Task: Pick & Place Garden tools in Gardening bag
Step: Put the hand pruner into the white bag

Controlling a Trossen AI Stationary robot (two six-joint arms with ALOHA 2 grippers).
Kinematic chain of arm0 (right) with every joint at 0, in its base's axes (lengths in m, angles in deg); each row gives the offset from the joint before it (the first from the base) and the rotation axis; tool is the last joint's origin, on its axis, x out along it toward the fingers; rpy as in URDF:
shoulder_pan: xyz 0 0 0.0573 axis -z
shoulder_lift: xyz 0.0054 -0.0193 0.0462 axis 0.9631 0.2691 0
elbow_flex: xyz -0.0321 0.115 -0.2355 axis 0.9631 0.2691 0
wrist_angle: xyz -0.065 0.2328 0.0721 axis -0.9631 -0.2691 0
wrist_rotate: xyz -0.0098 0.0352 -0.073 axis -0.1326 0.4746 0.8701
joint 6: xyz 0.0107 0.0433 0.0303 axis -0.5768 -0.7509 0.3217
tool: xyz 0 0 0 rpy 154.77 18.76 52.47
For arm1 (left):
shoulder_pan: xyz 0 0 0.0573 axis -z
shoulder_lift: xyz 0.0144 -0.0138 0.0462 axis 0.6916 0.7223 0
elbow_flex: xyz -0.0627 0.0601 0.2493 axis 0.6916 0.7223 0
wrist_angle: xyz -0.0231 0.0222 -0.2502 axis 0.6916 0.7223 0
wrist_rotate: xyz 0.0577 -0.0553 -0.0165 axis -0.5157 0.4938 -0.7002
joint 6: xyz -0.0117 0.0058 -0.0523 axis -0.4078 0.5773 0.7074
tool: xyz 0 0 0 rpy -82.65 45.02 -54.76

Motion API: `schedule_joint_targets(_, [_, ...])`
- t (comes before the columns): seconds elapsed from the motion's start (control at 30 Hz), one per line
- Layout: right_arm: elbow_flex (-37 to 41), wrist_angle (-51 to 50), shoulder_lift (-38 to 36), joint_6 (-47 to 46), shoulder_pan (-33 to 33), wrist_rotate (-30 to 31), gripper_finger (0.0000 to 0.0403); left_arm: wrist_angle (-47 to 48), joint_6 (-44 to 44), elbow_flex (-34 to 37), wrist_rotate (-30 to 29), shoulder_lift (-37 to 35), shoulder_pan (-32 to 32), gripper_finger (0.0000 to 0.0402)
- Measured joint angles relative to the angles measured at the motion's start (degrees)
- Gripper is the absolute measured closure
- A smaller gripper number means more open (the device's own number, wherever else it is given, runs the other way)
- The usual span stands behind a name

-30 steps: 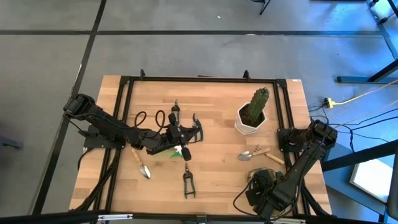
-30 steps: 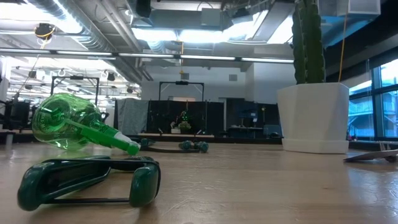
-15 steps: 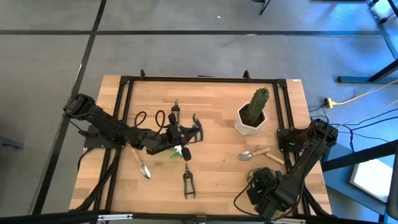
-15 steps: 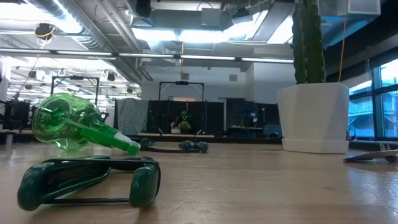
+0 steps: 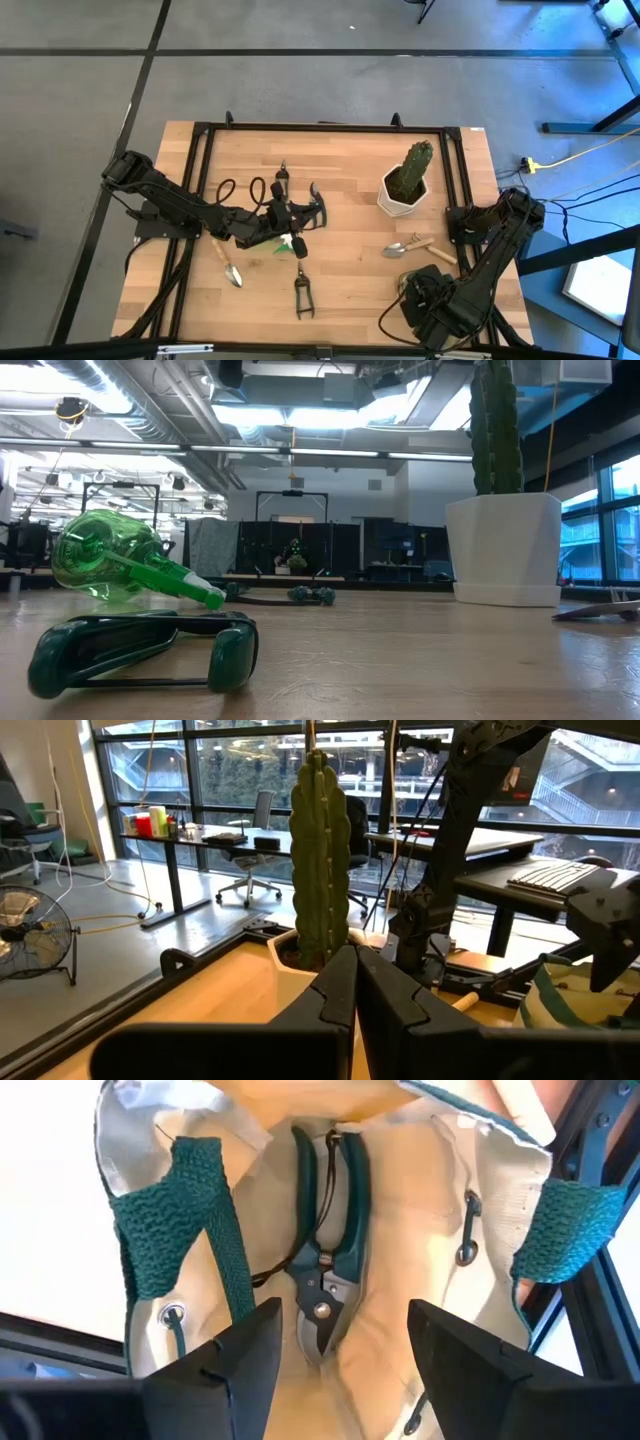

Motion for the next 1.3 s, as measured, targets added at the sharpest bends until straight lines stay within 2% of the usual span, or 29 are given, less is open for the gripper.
schedule_joint_targets(0.3, [-0.02,0.00,-2.70,3.02,0.72,-1.67,0.0183,0.11,0.00,0.02,0.00,0.00,0.01,0.0395])
schedule_joint_targets(0.67, [-0.07,0.34,-8.28,5.34,0.69,2.70,0.0183,0.30,0.00,0.00,0.02,0.00,-0.01,0.0396])
schedule_joint_targets(0.8, [-0.07,0.96,-9.68,7.54,0.70,7.89,0.0183,1.03,0.28,0.01,0.15,0.00,-0.01,0.0399])
schedule_joint_targets(1.07, [-0.07,4.12,-12.53,13.67,0.59,23.91,0.0183,1.31,0.52,0.00,0.46,0.02,0.38,0.0396])
schedule_joint_targets(1.3, [-0.07,5.09,-13.11,18.09,0.59,30.09,0.0183,1.33,0.52,0.02,0.46,0.02,0.39,0.0396])
